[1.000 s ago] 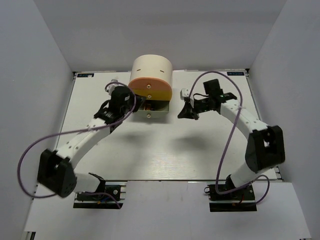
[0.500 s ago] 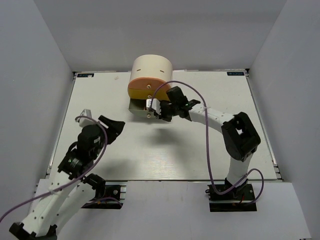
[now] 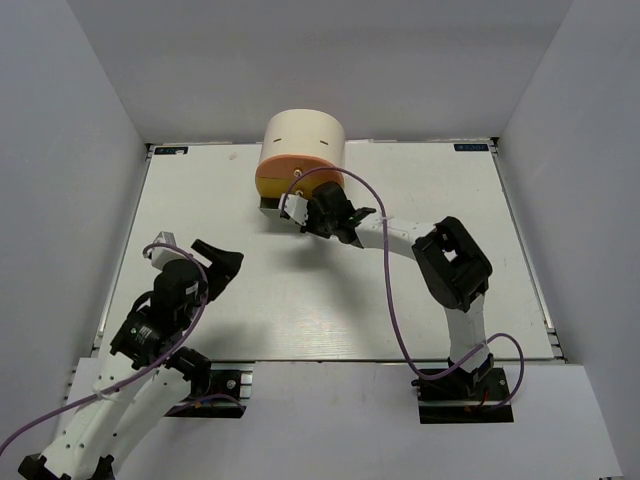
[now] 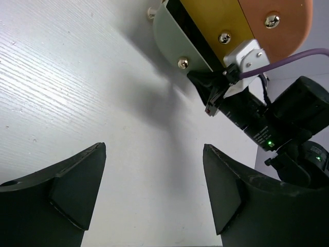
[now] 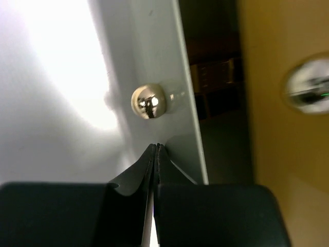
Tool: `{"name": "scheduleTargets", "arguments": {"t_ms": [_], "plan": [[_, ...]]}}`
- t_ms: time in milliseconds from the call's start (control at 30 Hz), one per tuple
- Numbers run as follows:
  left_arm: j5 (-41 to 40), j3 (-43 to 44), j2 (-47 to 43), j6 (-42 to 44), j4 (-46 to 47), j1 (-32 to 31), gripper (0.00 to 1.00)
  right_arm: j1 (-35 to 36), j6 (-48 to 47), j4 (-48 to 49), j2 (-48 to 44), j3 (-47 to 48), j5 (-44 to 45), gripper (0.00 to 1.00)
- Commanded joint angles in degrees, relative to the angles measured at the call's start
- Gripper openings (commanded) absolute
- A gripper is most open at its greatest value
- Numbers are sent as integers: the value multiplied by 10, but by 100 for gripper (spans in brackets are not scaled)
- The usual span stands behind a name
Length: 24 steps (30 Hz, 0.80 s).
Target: Organize the makeup
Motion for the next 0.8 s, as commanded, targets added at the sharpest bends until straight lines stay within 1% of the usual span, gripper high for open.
{"name": "scheduleTargets", "arguments": {"t_ms": [0, 267, 767], "plan": [[-7, -9, 6, 0, 0, -2, 86, 1, 8, 66, -1, 35, 55, 0], [2, -14, 22, 0, 17, -2, 86, 3, 1, 102, 22, 50, 109, 0], [5, -19, 23, -4, 15, -2, 87, -1, 3, 119, 21, 41, 118, 0]]}}
